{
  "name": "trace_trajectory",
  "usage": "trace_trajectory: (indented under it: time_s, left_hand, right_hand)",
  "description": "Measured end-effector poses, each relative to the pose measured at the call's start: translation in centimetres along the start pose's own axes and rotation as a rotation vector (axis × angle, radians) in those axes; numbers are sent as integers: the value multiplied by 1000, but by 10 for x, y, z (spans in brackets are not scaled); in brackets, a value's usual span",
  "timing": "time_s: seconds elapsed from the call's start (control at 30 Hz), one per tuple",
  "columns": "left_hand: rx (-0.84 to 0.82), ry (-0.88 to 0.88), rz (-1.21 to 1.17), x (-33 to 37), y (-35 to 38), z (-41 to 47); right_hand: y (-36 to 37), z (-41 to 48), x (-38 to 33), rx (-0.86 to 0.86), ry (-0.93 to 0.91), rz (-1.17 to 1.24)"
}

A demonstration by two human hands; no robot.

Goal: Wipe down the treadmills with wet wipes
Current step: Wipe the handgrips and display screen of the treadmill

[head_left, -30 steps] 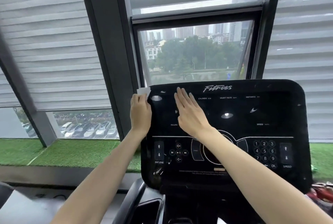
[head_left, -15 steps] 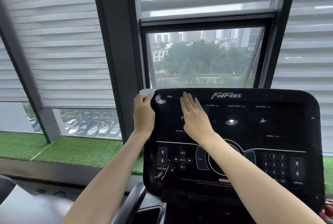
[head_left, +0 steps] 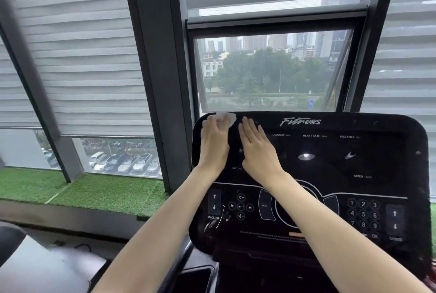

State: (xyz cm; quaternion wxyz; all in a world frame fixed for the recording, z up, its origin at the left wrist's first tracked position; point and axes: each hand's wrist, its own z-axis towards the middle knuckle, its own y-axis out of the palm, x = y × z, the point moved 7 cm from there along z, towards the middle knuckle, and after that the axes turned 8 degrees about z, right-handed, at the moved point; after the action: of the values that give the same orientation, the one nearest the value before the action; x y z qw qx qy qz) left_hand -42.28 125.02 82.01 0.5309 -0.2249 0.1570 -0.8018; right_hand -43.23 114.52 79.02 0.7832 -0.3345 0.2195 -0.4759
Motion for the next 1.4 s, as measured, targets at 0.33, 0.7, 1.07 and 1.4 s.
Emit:
trace_trajectory:
  time_s: [0.33,0.7,1.07,1.4]
  left_hand:
    - [-60,207,89,-4,22,-17]
    - [-92,78,116,-25,4,-18]
    - [-98,117,113,-14,7,-17]
    - [-86,102,35,24,18,-2]
  right_hand:
    - [-7,0,-2,-4,1,44]
    - [-8,-1,-2,-29,-12,57]
    - [-11,-2,-3,-52,-28,84]
    - [-41,-18,37,89,186,87]
